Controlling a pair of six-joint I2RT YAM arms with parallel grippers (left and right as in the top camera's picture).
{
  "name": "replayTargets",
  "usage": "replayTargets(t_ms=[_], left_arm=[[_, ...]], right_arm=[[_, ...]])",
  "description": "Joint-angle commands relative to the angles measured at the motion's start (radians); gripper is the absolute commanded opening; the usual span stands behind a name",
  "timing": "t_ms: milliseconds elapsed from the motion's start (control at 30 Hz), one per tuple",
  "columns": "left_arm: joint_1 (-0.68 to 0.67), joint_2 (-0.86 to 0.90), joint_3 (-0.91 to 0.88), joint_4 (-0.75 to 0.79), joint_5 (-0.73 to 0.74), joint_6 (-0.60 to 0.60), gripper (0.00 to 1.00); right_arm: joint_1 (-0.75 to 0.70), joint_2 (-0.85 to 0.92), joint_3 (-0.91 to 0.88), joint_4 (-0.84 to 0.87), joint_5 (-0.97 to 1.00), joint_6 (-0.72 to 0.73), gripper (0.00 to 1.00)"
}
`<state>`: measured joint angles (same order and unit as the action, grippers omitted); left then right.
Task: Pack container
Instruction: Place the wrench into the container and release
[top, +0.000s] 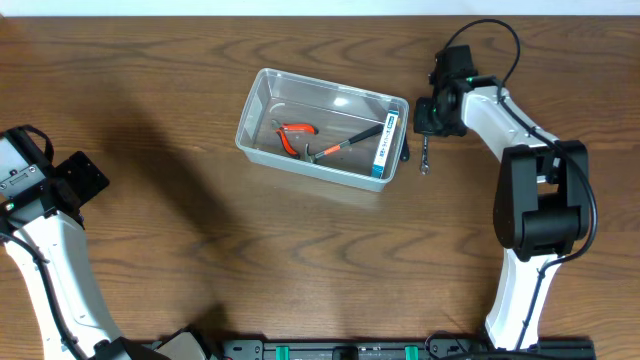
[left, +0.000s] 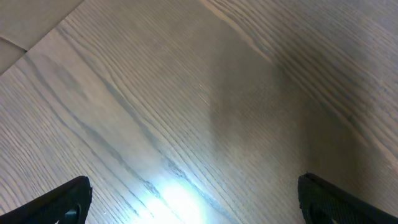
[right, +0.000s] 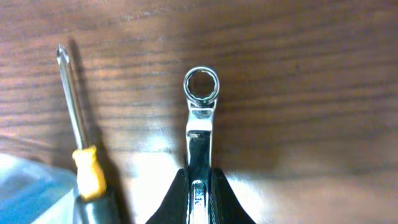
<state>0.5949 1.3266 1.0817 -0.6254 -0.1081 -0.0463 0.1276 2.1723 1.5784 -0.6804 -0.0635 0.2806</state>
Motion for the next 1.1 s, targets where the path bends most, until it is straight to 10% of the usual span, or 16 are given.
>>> replayTargets(t_ms=[0,333,533,767,1067], left_arm=[[0.004,0.007,0.014,-0.003,0.002,0.016,0.98],[0.004,0.007,0.014,-0.003,0.002,0.016,0.98],[0.004,0.007,0.014,-0.003,0.002,0.016,0.98],[0.004,0.007,0.014,-0.003,0.002,0.016,0.98],[0.004,0.007,0.014,-0.003,0.002,0.016,0.98]], right_arm=[[-0.002,-0.058,0.094,-0.04,-0.007,-0.018,0.01],[0.134,-0.319,0.181,-0.069,-0.004,-0.162,0.01],[0.311,-0.388,0.181,-0.027,-0.034,-0.512,0.01],[0.462,-0.276,0.173,-0.041,-0.133,-1.03,0.01],[0.446,-0.028,0.173,0.096,-0.127,-1.206,0.01]])
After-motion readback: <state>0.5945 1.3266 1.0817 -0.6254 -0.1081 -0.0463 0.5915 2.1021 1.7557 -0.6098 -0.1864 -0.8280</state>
